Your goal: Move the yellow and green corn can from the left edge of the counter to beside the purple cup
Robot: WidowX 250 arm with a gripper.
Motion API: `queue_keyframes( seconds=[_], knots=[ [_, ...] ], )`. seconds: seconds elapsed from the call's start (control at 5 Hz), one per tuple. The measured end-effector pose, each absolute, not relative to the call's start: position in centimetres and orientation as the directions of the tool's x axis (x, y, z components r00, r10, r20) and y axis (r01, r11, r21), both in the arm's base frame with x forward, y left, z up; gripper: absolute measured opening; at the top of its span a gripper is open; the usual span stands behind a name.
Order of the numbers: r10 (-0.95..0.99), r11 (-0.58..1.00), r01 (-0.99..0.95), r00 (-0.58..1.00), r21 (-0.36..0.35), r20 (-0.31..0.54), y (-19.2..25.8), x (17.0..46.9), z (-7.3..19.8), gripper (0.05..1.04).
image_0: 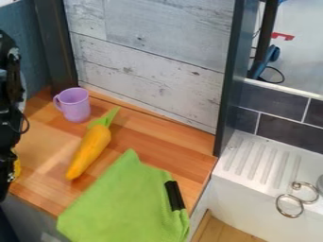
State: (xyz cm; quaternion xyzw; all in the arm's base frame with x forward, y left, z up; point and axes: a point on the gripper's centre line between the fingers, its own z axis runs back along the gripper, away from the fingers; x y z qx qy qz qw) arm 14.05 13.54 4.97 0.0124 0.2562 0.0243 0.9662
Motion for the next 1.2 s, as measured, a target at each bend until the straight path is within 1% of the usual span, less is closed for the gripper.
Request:
queue_keyframes(
  seconds=[0.2,0.4,0.6,0.8,1.0,1.2],
  knots=[
    [0.106,0.994,-0.066,0.804,0.088,-0.586,14.3,13.1,4.7,1.001],
    [0.133,0.985,-0.036,0.786,0.170,-0.604,15.6,12.9,4.6,1.001],
    [0.080,0.986,0.019,0.823,0.168,-0.563,16.7,13.1,3.9,1.001],
    [0.024,0.992,0.036,0.883,0.118,-0.469,17.2,14.1,3.3,1.001],
    [-0.012,0.997,0.039,0.923,0.063,-0.384,17.5,16.7,2.5,1.001],
    [-0.019,0.999,0.030,0.938,0.025,-0.347,17.6,19.2,1.7,1.001]
  ],
)
